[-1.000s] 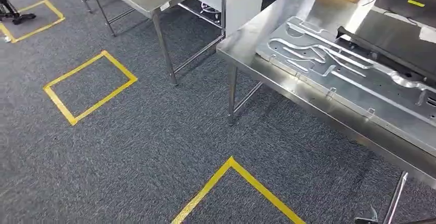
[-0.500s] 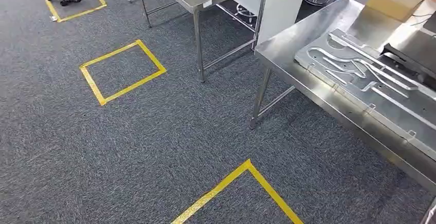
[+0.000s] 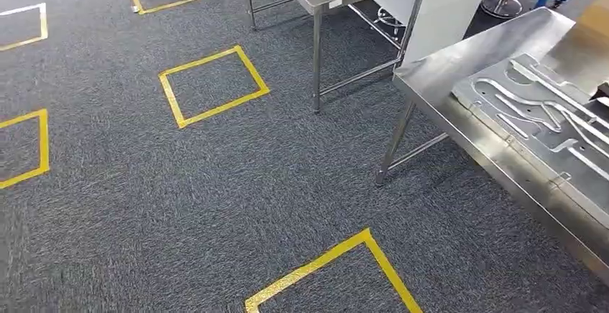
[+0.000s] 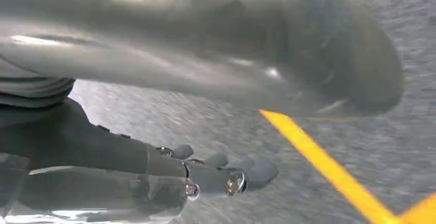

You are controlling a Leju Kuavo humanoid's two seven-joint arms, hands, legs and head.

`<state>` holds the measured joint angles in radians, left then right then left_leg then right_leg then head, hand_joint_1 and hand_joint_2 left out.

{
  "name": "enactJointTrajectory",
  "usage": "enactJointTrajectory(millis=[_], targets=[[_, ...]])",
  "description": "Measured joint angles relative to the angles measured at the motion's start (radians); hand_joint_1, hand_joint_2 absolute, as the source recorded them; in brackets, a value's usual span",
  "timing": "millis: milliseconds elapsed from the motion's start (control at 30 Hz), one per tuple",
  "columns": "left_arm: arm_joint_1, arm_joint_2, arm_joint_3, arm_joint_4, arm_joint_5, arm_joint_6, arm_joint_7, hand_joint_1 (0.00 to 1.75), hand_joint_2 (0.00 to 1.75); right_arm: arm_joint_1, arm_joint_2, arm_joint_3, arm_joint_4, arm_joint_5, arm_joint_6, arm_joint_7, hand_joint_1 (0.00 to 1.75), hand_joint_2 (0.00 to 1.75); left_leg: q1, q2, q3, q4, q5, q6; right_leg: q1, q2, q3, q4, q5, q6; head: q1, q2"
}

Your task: Take the parts from the cabinet and place them on the table.

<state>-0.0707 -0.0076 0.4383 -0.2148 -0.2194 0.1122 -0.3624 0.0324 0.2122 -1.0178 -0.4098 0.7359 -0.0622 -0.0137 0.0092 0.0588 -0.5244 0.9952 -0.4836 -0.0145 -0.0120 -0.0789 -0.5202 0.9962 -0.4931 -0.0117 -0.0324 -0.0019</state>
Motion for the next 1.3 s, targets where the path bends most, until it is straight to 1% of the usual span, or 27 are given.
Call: enactJointTrajectory(millis=[133, 167, 200, 233, 267, 333, 367, 400, 467, 500, 533, 633, 667, 700, 733, 767, 833, 867, 933, 967, 1000, 1033, 1167, 1200, 1233, 1267, 1300], targets=[[-0.006, -0.002, 0.0, 0.0, -0.004, 0.01, 0.023, 0.0, 0.0, -0.026, -0.033, -0.007, 0.054, 0.016, 0.011, 0.018, 0.0, 0.0, -0.014, -0.026, -0.012, -0.002, 0.002, 0.023, 0.001, -0.024, 0.003, -0.004, 0.002, 0.026, 0.0, 0.0], [-0.006, -0.003, 0.0, 0.0, -0.004, 0.014, 0.026, 0.0, 0.0, -0.031, -0.036, -0.008, 0.063, 0.018, 0.012, 0.023, 0.0, 0.0, -0.009, -0.036, -0.01, -0.015, 0.01, 0.033, 0.004, -0.031, 0.006, -0.004, 0.0, 0.034, 0.002, 0.0], [-0.006, -0.008, 0.0, 0.0, -0.004, 0.016, 0.027, 0.0, 0.0, -0.031, -0.046, -0.01, 0.071, 0.019, 0.012, 0.027, 0.0, 0.0, -0.004, -0.042, -0.002, -0.021, 0.018, 0.038, -0.004, 0.012, 0.004, 0.012, -0.016, 0.041, 0.002, 0.0], [-0.009, -0.008, 0.0, 0.0, -0.005, 0.018, 0.029, 0.0, 0.0, -0.031, -0.049, -0.012, 0.08, 0.02, 0.013, 0.029, 0.0, 0.0, -0.004, -0.05, -0.004, -0.022, 0.021, 0.044, -0.003, 0.05, -0.019, 0.056, -0.052, 0.04, 0.003, 0.0], [-0.013, -0.009, 0.0, 0.0, -0.005, 0.018, 0.029, 0.0, 0.0, -0.031, -0.051, -0.013, 0.088, 0.021, 0.014, 0.031, 0.0, 0.0, -0.005, -0.058, -0.008, -0.022, 0.023, 0.048, -0.003, 0.068, -0.056, 0.134, -0.098, 0.039, 0.005, 0.0], [-0.016, -0.013, 0.0, 0.0, -0.005, 0.018, 0.03, 0.0, 0.0, -0.03, -0.059, -0.014, 0.102, 0.021, 0.013, 0.033, 0.0, 0.0, -0.01, -0.079, -0.013, -0.02, 0.024, 0.05, -0.002, 0.076, -0.135, 0.294, -0.16, 0.038, 0.005, 0.0], [-0.016, -0.014, 0.0, 0.0, -0.005, 0.018, 0.032, 0.0, 0.0, -0.03, -0.061, -0.014, 0.108, 0.021, 0.013, 0.035, 0.0, 0.0, -0.011, -0.089, -0.014, -0.018, 0.024, 0.05, -0.001, 0.076, -0.15, 0.319, -0.155, 0.037, 0.005, 0.0], [-0.016, -0.015, 0.0, 0.0, -0.005, 0.02, 0.037, 0.0, 0.0, -0.031, -0.065, -0.014, 0.112, 0.023, 0.021, 0.05, 0.0, 0.0, -0.012, -0.102, -0.014, -0.016, 0.024, 0.049, -0.001, 0.077, -0.14, 0.294, -0.125, 0.035, 0.005, 0.0], [-0.018, -0.017, 0.0, 0.0, -0.004, 0.023, 0.047, 0.0, 0.0, -0.032, -0.073, -0.015, 0.128, 0.025, 0.056, 0.09, 0.0, 0.0, -0.012, -0.128, -0.012, -0.009, 0.022, 0.046, -0.001, 0.087, -0.071, 0.143, -0.033, 0.028, 0.005, 0.0], [-0.02, -0.02, 0.0, 0.0, -0.005, 0.024, 0.051, 0.0, 0.0, -0.031, -0.076, -0.015, 0.137, 0.028, 0.075, 0.109, 0.0, 0.0, -0.01, -0.14, -0.015, -0.005, 0.019, 0.043, -0.002, 0.125, -0.029, 0.047, 0.011, 0.023, 0.005, 0.0], [-0.025, -0.023, 0.0, 0.0, -0.008, 0.024, 0.057, 0.0, 0.0, -0.031, -0.08, -0.015, 0.147, 0.03, 0.091, 0.126, 0.0, 0.0, -0.018, -0.148, -0.021, 0.002, 0.017, 0.038, -0.004, 0.158, -0.019, 0.018, -0.006, 0.023, 0.004, 0.0], [-0.026, -0.024, 0.001, 0.0, -0.011, 0.033, 0.067, 0.0, 0.0, -0.035, -0.08, -0.015, 0.163, 0.039, 0.111, 0.142, 0.0, 0.0, -0.007, -0.179, -0.03, 0.0, 0.022, 0.02, 0.004, 0.13, -0.019, 0.017, -0.003, 0.014, 0.004, 0.0], [-0.024, -0.024, 0.0, 0.0, -0.011, 0.035, 0.067, 0.0, 0.0, -0.039, -0.08, -0.015, 0.166, 0.039, 0.116, 0.143, 0.0, 0.0, -0.009, -0.189, -0.034, -0.001, 0.022, 0.013, -0.002, 0.12, -0.017, 0.011, 0.0, 0.007, 0.004, 0.0], [-0.022, -0.023, 0.001, 0.0, -0.011, 0.037, 0.067, 0.0, 0.0, -0.04, -0.079, -0.015, 0.169, 0.039, 0.119, 0.143, 0.0, 0.0, -0.009, -0.157, -0.035, 0.012, 0.012, 0.011, -0.007, 0.105, -0.013, 0.004, 0.005, 0.001, 0.003, 0.0], [-0.023, -0.025, 0.001, 0.0, -0.012, 0.037, 0.067, 0.0, 0.0, -0.039, -0.08, -0.015, 0.174, 0.039, 0.119, 0.144, 0.0, 0.0, -0.013, -0.101, -0.055, 0.056, -0.018, 0.007, -0.005, 0.095, -0.011, 0.002, 0.003, -0.009, -0.002, 0.0], [-0.027, -0.025, 0.001, 0.0, -0.013, 0.037, 0.067, 0.0, 0.0, -0.037, -0.08, -0.015, 0.175, 0.039, 0.119, 0.146, 0.0, 0.0, -0.009, -0.081, -0.09, 0.127, -0.057, 0.002, -0.003, 0.081, -0.011, 0.002, 0.0, -0.013, -0.003, 0.0], [-0.03, -0.026, 0.001, 0.0, -0.013, 0.037, 0.067, 0.0, 0.0, -0.035, -0.081, -0.015, 0.18, 0.039, 0.119, 0.146, 0.0, 0.0, -0.001, -0.071, -0.168, 0.286, -0.123, -0.006, 0.001, 0.053, -0.01, 0.003, -0.003, -0.017, -0.003, 0.0], [-0.029, -0.026, 0.001, 0.0, -0.013, 0.037, 0.067, 0.0, 0.0, -0.036, -0.083, -0.015, 0.181, 0.039, 0.119, 0.146, 0.0, 0.0, 0.001, -0.069, -0.187, 0.324, -0.128, -0.008, 0.002, 0.042, -0.009, 0.003, -0.004, -0.017, -0.003, 0.0], [-0.026, -0.026, 0.001, 0.0, -0.011, 0.037, 0.066, 0.0, 0.0, -0.037, -0.084, -0.015, 0.183, 0.039, 0.119, 0.145, 0.0, 0.0, 0.003, -0.064, -0.156, 0.26, -0.074, -0.009, 0.003, 0.02, -0.004, 0.003, -0.008, -0.014, -0.003, 0.0], [-0.026, -0.026, 0.001, 0.0, -0.01, 0.037, 0.065, 0.0, 0.0, -0.038, -0.085, -0.015, 0.183, 0.04, 0.119, 0.141, 0.0, 0.0, 0.003, -0.054, -0.103, 0.158, -0.022, -0.006, 0.003, 0.007, 0.002, 0.004, -0.011, -0.011, -0.003, 0.0], [-0.028, -0.026, 0.001, 0.0, -0.009, 0.037, 0.064, 0.0, 0.0, -0.038, -0.085, -0.015, 0.183, 0.042, 0.119, 0.138, 0.0, 0.0, 0.0, -0.023, -0.053, 0.068, 0.016, -0.001, 0.003, -0.003, 0.008, 0.004, -0.015, -0.008, -0.003, 0.0], [-0.03, -0.026, 0.001, 0.0, -0.007, 0.038, 0.063, 0.0, 0.0, -0.037, -0.085, -0.015, 0.183, 0.042, 0.119, 0.137, 0.0, 0.0, -0.007, 0.032, -0.027, 0.013, 0.011, 0.005, 0.007, -0.012, 0.011, 0.004, -0.019, -0.003, -0.003, 0.0], [-0.029, -0.026, 0.002, 0.0, 0.001, 0.039, 0.063, 0.0, 0.0, -0.046, -0.085, -0.015, 0.184, 0.047, 0.113, 0.137, 0.0, 0.0, -0.019, -0.011, -0.034, 0.005, 0.014, 0.023, 0.009, -0.051, 0.02, 0.003, -0.026, 0.019, -0.002, 0.0], [-0.028, -0.027, 0.003, 0.0, 0.002, 0.04, 0.065, 0.0, 0.0, -0.047, -0.085, -0.015, 0.184, 0.049, 0.111, 0.138, 0.0, 0.0, -0.007, -0.023, -0.024, -0.009, 0.023, 0.032, 0.008, -0.05, 0.021, 0.008, -0.035, 0.026, -0.002, 0.0], [-0.027, -0.031, 0.003, 0.0, 0.003, 0.04, 0.067, 0.0, 0.0, -0.045, -0.088, -0.015, 0.184, 0.051, 0.107, 0.14, 0.0, 0.0, -0.008, -0.033, -0.021, -0.013, 0.026, 0.037, 0.003, 0.008, 0.013, 0.036, -0.057, 0.03, 0.001, 0.0], [-0.029, -0.031, 0.005, 0.0, 0.004, 0.041, 0.071, 0.0, 0.0, -0.042, -0.088, -0.015, 0.185, 0.051, 0.099, 0.139, 0.0, 0.0, -0.008, -0.041, -0.023, -0.013, 0.03, 0.043, 0.002, 0.046, -0.016, 0.096, -0.096, 0.029, 0.001, 0.0], [-0.032, -0.032, 0.005, 0.0, 0.004, 0.041, 0.076, 0.0, 0.0, -0.041, -0.088, -0.015, 0.185, 0.051, 0.09, 0.138, 0.0, 0.0, -0.009, -0.054, -0.025, -0.013, 0.03, 0.045, -0.001, 0.066, -0.058, 0.18, -0.137, 0.03, 0.003, 0.0]])
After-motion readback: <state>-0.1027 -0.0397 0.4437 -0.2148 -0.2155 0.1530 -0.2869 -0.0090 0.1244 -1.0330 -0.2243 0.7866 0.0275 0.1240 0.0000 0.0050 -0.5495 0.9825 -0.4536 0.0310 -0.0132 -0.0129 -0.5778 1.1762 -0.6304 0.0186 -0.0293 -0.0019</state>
